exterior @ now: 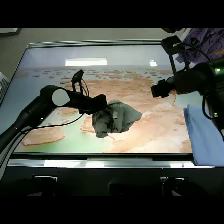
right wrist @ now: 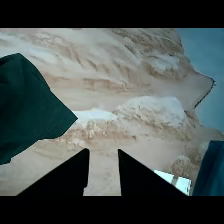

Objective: Fold the clothes and pants, and hang the long-sleeved shirts on hangers.

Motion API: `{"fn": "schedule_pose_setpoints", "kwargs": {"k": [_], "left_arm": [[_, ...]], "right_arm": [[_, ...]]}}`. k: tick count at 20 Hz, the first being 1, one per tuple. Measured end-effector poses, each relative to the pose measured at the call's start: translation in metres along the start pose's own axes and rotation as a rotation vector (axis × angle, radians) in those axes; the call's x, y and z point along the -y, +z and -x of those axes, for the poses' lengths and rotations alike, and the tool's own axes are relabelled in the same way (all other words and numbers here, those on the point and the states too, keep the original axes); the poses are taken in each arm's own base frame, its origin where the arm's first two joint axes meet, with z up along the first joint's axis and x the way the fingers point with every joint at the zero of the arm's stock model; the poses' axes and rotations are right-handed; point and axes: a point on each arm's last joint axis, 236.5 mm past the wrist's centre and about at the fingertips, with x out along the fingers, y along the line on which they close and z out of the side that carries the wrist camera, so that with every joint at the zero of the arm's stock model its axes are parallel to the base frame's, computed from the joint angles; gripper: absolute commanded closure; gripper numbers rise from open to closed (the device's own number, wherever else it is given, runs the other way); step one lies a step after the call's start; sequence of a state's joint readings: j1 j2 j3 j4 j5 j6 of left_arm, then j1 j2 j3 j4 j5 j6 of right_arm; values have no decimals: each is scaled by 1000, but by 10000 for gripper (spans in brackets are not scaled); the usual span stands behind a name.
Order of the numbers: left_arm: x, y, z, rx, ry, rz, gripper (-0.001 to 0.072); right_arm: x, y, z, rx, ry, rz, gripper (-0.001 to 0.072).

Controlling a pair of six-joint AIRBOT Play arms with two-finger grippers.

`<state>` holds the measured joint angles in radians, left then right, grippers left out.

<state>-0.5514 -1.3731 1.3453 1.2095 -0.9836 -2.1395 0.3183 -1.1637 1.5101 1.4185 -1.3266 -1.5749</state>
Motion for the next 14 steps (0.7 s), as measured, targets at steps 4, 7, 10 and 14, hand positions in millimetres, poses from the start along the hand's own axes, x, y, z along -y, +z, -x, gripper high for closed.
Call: {"fn": "schedule_pose_setpoints", "kwargs": {"k": [4, 7, 10, 14], "left_arm": [[-40, 47, 49, 84, 33, 27, 157], [-82, 76, 99, 156, 77, 34, 158], [-120, 93, 134, 207, 120, 62, 158], [-152, 103, 158, 243, 155, 105, 159]], "right_arm": [[47, -17, -23, -24, -17, -181, 356], [81, -60, -65, -104, 94, -480, 342], [66, -100, -113, -200, 325, -694, 223], [21, -132, -165, -304, 547, -789, 224]]}}
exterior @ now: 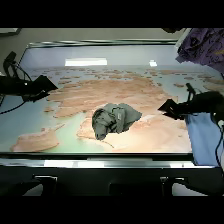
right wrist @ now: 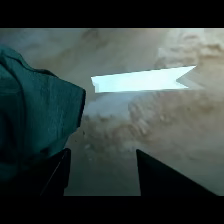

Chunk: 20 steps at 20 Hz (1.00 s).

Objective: Fold the clothes and pants, and hang the long-sleeved shirts on hangers.

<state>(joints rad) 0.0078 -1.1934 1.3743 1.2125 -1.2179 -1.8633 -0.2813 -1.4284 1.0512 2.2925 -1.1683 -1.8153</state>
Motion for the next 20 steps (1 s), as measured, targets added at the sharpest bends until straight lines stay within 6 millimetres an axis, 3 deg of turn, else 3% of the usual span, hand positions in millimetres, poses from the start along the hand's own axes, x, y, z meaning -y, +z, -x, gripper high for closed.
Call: {"fn": "schedule_pose_setpoints", "kwargs": {"k": [5, 9, 10, 11, 12, 15, 17, 20], "left_arm": [[-12, 5, 5, 10, 13, 14, 159], [-14, 7, 6, 12, 16, 16, 159], [-14, 6, 6, 11, 16, 17, 159], [-14, 5, 6, 5, 14, 18, 158], [-14, 4, 6, 1, 13, 20, 158], [-19, -1, -1, -24, 20, 26, 158], [-27, -8, -15, -50, 23, 31, 160], [-31, -33, -54, -122, -37, 48, 178]], "right_arm": [[-13, -8, -65, -48, 82, 3, 225], [-26, -13, -97, -55, 98, 13, 238], [-29, -14, -102, -56, 106, 10, 313], [-28, -14, -106, -56, 101, 12, 448], [-28, -14, -109, -55, 98, 18, 532], [-28, -12, -112, -49, 91, 41, 683], [-30, -10, -112, -42, 93, 48, 684], [-37, -8, -107, -36, 105, 61, 684]]}}
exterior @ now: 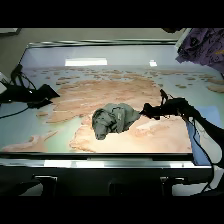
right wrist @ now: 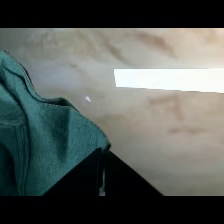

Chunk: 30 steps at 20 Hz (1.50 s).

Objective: Fold the clothes and pants, and hang the long-sleeved shirts on hangers.

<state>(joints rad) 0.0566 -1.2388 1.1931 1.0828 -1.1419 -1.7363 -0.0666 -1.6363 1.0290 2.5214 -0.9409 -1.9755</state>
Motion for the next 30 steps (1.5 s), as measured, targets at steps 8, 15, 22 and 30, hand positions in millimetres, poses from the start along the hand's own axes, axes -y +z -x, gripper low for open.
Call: {"fn": "schedule_pose_setpoints", "kwargs": {"k": [8, 15, 22, 30], "left_arm": [[23, -81, -114, -192, -228, -12, 178], [40, -133, -169, -305, -260, -21, 542], [54, -94, -158, -220, -294, -52, 693], [83, 78, 44, 246, -101, -367, 692]], "right_arm": [[-18, -8, 17, -23, 17, 52, 683], [-20, -19, 20, -68, 17, 44, 683], [-39, -6, 42, -41, 1, 96, 685], [-178, 108, 239, 489, -161, 453, 685]]}}
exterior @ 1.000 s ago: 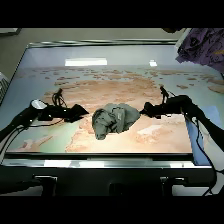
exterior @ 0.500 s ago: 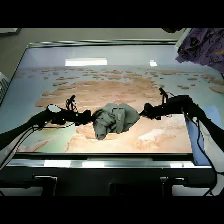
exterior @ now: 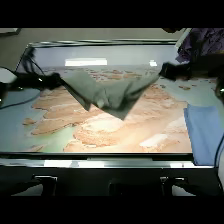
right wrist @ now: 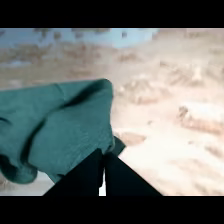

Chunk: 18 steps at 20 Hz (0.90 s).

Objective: Fold the clothes and pants, and hang the long-sleeved shirts on hangers.

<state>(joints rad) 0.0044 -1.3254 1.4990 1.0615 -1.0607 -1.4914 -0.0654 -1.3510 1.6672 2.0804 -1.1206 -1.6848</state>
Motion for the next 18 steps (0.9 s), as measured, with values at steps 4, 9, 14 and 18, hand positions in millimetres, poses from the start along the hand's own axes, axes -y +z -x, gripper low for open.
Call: {"fn": "schedule_pose_setpoints", "kwargs": {"k": [4, 9, 14, 18], "left_arm": [[22, 74, 140, 288, 163, -170, 691], [47, 63, 254, 431, 246, -169, 690], [39, 29, 267, 353, 285, -86, 689], [6, 7, 205, 174, 310, -2, 689]], "right_arm": [[-51, 70, 126, 280, -47, 131, 685], [-103, 69, 252, 489, -62, 218, 685], [-106, 64, 269, 505, -73, 200, 684], [-73, 69, 188, 340, -64, 96, 684]]}}
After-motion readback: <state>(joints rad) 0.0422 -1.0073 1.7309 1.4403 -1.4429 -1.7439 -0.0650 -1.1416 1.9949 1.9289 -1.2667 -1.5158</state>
